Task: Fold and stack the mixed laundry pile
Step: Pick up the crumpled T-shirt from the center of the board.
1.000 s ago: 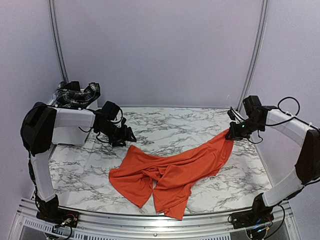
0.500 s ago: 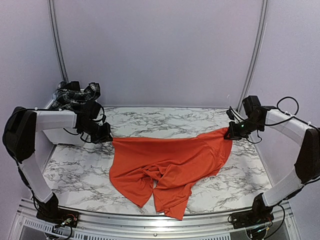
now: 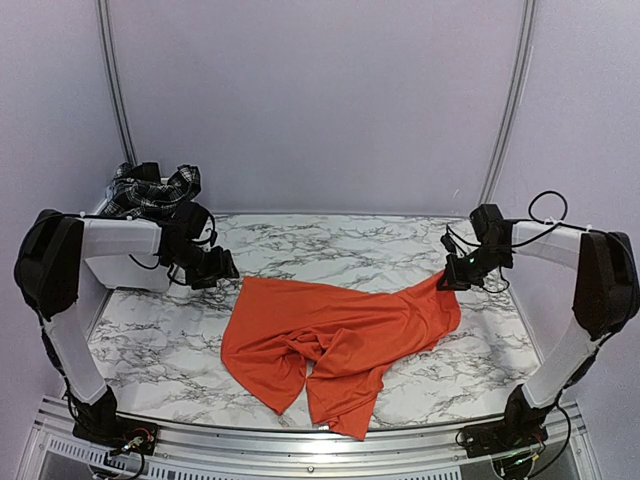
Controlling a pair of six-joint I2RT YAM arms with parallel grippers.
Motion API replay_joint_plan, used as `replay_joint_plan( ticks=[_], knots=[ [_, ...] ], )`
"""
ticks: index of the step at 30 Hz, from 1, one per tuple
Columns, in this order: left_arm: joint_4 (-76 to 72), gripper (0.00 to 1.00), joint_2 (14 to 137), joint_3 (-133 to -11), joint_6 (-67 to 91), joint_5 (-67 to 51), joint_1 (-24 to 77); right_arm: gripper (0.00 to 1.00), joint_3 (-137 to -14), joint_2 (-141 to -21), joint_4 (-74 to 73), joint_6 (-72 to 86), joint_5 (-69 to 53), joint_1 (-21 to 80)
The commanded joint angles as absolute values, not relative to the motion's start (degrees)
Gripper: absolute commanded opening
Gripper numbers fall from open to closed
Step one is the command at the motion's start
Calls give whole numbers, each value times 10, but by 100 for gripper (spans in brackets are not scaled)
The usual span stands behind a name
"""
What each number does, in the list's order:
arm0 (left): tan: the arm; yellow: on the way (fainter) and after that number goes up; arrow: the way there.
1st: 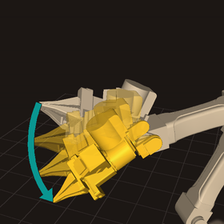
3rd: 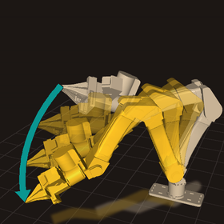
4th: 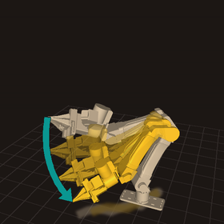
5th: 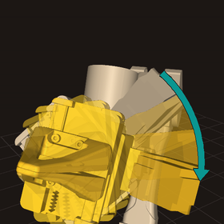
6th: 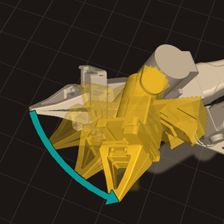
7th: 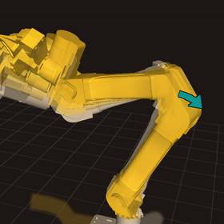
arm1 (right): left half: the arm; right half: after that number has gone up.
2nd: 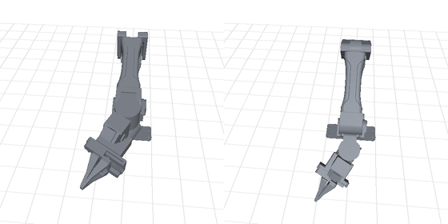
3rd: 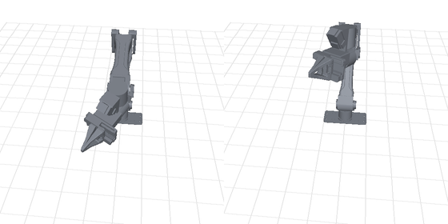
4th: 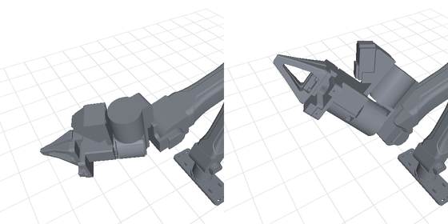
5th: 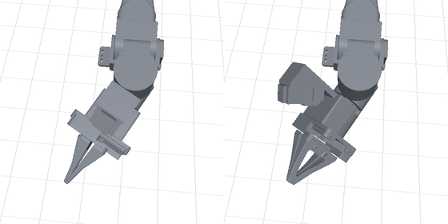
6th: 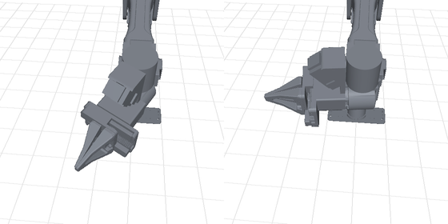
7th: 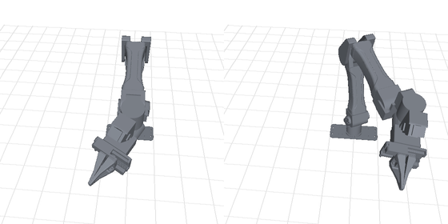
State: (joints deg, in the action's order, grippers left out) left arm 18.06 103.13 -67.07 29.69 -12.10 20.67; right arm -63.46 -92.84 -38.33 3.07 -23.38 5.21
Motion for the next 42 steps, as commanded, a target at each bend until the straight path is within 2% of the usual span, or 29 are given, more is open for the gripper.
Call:
replay_joint_plan(
  ticks=[1,7,20,22,27,32,42],
  knots=[
    [179,71,1081,-730,284,-137,205,0,-630,-945,-369,30,-213,47],
    [183,67,1156,-791,268,-146,208,0,-642,-962,-361,36,-208,47],
    [230,46,1231,-838,237,-116,242,0,-678,-1009,-342,43,-215,47],
    [237,38,1239,-849,230,-108,247,0,-681,-1015,-339,44,-214,47],
    [257,0,1251,-881,221,-98,251,0,-698,-1021,-342,43,-211,47],
    [258,0,1182,-906,231,-73,238,0,-736,-990,-362,40,-200,48],
    [259,0,1025,-988,226,-105,205,0,-871,-896,-376,26,-188,47]
  ],
)
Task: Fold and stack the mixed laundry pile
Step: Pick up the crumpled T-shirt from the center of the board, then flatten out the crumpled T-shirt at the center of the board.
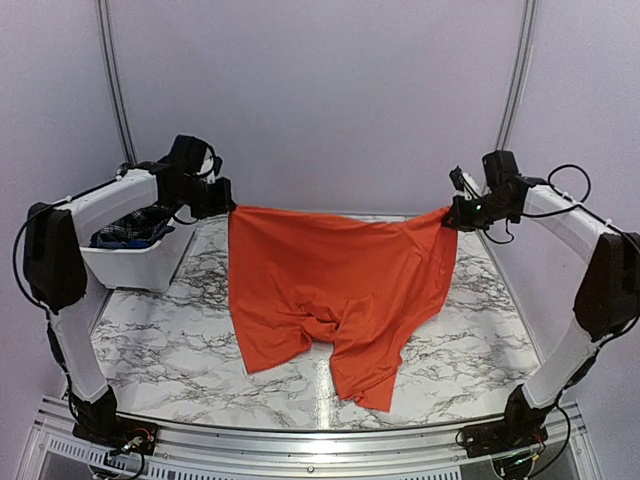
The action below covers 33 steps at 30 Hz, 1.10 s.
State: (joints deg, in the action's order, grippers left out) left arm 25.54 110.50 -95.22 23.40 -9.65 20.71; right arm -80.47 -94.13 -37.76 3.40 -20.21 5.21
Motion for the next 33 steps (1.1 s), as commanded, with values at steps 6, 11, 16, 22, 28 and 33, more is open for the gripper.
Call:
replay_joint_plan(
  ticks=[6,11,16,22,28,33],
  knots=[
    [261,0,935,-1023,226,-115,206,0,-983,-840,-410,2,-174,47],
    [263,0,831,-1022,212,-94,238,0,-1014,-750,-423,-8,-166,49],
    [280,0,725,-1011,188,-33,300,0,-1043,-651,-433,-19,-159,58],
    [291,0,641,-1009,215,-21,340,0,-1131,-591,-501,-32,-211,60],
    [292,0,628,-1036,223,-29,355,0,-1230,-619,-541,-24,-248,59],
    [300,0,674,-1038,198,28,354,0,-1187,-667,-494,-35,-217,59]
  ],
)
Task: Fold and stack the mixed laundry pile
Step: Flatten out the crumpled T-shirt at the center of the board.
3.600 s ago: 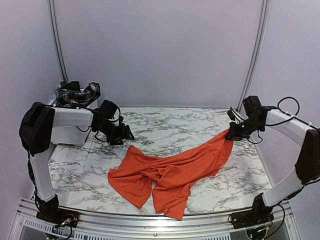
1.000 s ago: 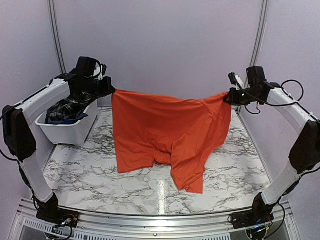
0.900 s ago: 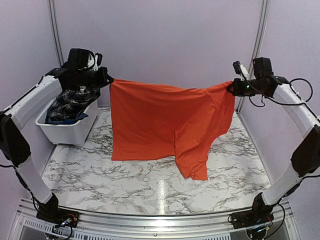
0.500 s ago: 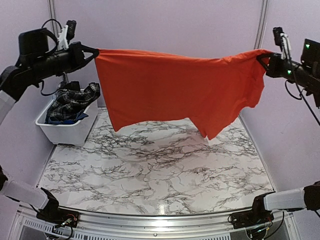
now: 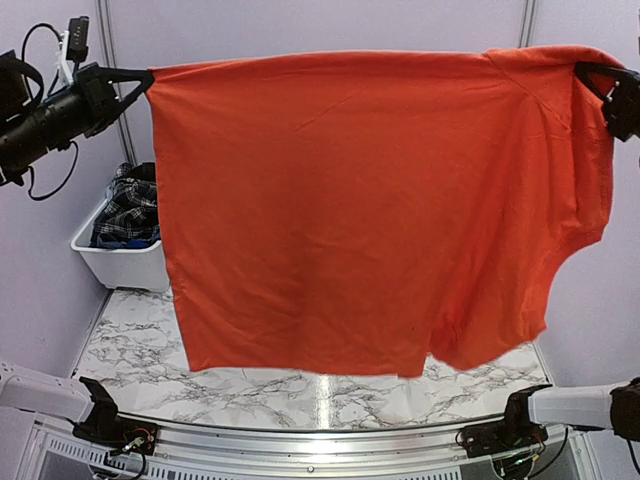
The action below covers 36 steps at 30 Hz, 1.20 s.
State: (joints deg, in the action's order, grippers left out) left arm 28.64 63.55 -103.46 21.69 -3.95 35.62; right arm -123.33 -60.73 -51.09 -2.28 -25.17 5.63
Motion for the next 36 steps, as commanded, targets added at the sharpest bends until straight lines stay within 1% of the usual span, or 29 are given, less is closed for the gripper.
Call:
replay_joint_plan(
  ticks=[1,4,6,8,9,10,11,12,13,14,15,16,17,19,23,25,28,32,36],
  knots=[
    [303,0,688,-1032,194,51,354,0,-1161,-679,-481,-42,-213,59],
    [300,0,739,-1005,191,94,330,0,-1042,-705,-405,-56,-208,59],
    [288,0,777,-978,196,87,298,0,-970,-728,-341,-58,-210,59],
    [265,0,818,-943,197,104,274,0,-922,-768,-287,-62,-216,60],
    [248,0,840,-925,193,99,261,2,-907,-793,-265,-63,-215,59],
    [233,0,865,-914,190,110,254,6,-901,-825,-247,-64,-213,59],
    [220,0,892,-907,190,120,246,17,-903,-863,-235,-64,-209,59],
    [204,0,922,-903,179,110,239,32,-918,-905,-233,-67,-205,61],
    [198,14,957,-911,166,110,235,48,-945,-955,-251,-69,-177,62],
    [212,40,1000,-939,160,127,234,64,-987,-1003,-275,-63,-146,62],
    [230,76,1038,-969,154,143,233,86,-1037,-1073,-312,-59,-118,63],
    [244,95,1083,-996,155,168,232,97,-1097,-1120,-351,-58,-89,64],
    [261,98,1108,-1031,157,179,228,98,-1147,-1153,-379,-57,-65,66],
    [279,99,1143,-1071,164,183,220,99,-1204,-1189,-396,-52,-25,68],
    [315,99,1182,-1117,168,226,213,98,-1220,-1191,-390,-38,-9,68],
    [330,99,1189,-1123,165,216,212,99,-1209,-1186,-398,-39,-31,68],
    [329,99,1175,-1090,159,164,214,97,-1165,-1170,-414,-33,-100,70],
    [318,99,1134,-1010,150,77,218,92,-1038,-1114,-375,-5,-174,92],
    [311,93,1113,-941,149,27,228,90,-948,-1088,-346,22,-204,122]
  ],
)
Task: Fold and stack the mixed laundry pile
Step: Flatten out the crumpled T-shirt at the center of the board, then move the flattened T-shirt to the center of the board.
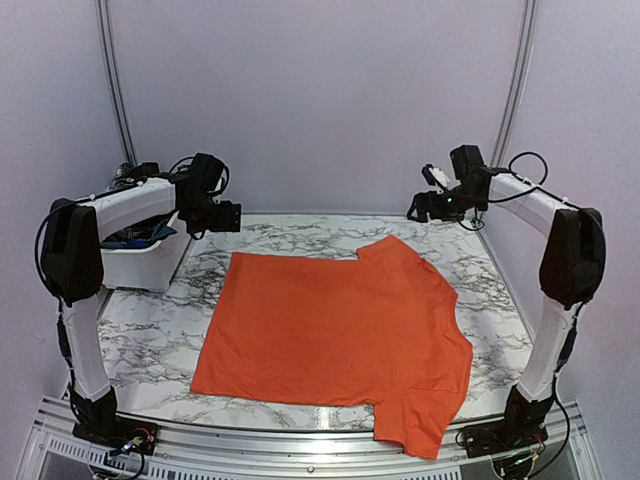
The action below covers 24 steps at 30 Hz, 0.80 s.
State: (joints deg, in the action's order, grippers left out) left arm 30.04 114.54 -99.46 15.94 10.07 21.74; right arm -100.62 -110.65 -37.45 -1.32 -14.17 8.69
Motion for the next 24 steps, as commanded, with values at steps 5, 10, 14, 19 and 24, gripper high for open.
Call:
replay_joint_plan(
  ticks=[5,10,14,19,24],
  knots=[
    [303,86,1133,-906,158,20,232,85,-905,-1114,-317,50,-213,133],
    [298,74,1183,-933,153,4,233,80,-933,-1162,-319,62,-196,133],
    [297,67,1227,-967,153,3,233,75,-954,-1203,-322,66,-187,133],
    [298,63,1275,-1006,154,5,233,73,-1002,-1258,-335,64,-166,129],
    [308,58,1321,-1049,171,25,224,73,-1052,-1308,-348,65,-157,110]
  ],
)
